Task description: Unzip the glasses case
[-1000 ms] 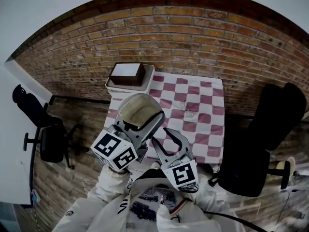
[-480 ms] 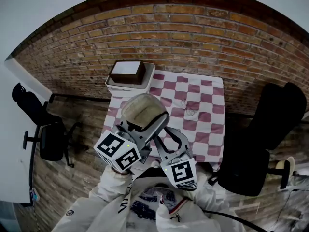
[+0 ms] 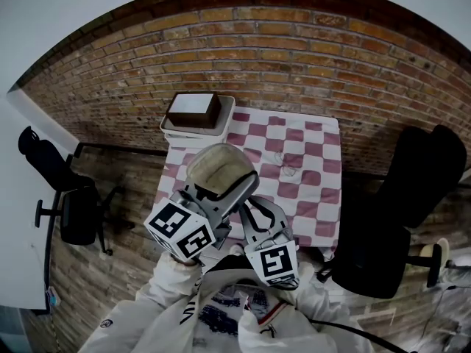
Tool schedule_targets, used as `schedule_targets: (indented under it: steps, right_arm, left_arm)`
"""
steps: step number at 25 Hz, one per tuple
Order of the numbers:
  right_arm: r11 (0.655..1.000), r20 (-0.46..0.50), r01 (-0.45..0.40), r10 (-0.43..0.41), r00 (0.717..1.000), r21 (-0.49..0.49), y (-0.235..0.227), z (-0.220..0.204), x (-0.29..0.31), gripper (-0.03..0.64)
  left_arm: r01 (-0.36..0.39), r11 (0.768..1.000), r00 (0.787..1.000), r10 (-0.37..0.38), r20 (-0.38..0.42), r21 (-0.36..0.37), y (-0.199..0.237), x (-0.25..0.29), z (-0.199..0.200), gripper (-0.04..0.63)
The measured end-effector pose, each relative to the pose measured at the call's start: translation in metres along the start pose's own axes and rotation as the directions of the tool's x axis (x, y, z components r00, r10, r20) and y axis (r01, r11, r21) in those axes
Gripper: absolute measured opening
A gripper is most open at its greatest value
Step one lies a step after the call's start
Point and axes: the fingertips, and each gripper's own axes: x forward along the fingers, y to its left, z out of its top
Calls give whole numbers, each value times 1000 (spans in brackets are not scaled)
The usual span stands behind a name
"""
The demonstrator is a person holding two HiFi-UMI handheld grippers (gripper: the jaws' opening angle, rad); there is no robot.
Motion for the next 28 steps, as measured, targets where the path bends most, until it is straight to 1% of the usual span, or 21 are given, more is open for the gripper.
schedule_targets:
  steps: [5, 8, 11, 19, 23, 28]
  right_arm:
    - [1000, -1, 5, -5, 1000, 8, -1, -2, 0, 34]
    - [1000, -1, -5, 5, 1000, -3, 0, -1, -1, 28]
    - [1000, 0, -8, 8, 1000, 8, 1, -2, -3, 23]
    - [1000, -3, 7, -7, 1000, -18, -1, -3, -9, 15]
    - [999, -19, 16, -17, 1000, -28, -1, -6, -11, 15]
    - [997, -56, 47, -51, 997, -68, -3, -14, -12, 15]
  left_arm:
    - [-1, 1000, 1000, 1, -1, -1, 0, 0, -1, 290]
    - [-2, 1000, 1000, 2, -4, -4, 0, -1, -1, 290]
    - [-1, 1000, 1000, 1, -6, -7, -1, -2, -3, 290]
    - [14, 1000, 1000, -14, -5, -17, -4, -5, -6, 290]
    - [24, 999, 1000, -24, -8, -21, -5, -9, -9, 290]
    - [40, 999, 998, -40, -51, -7, -6, -9, -18, 290]
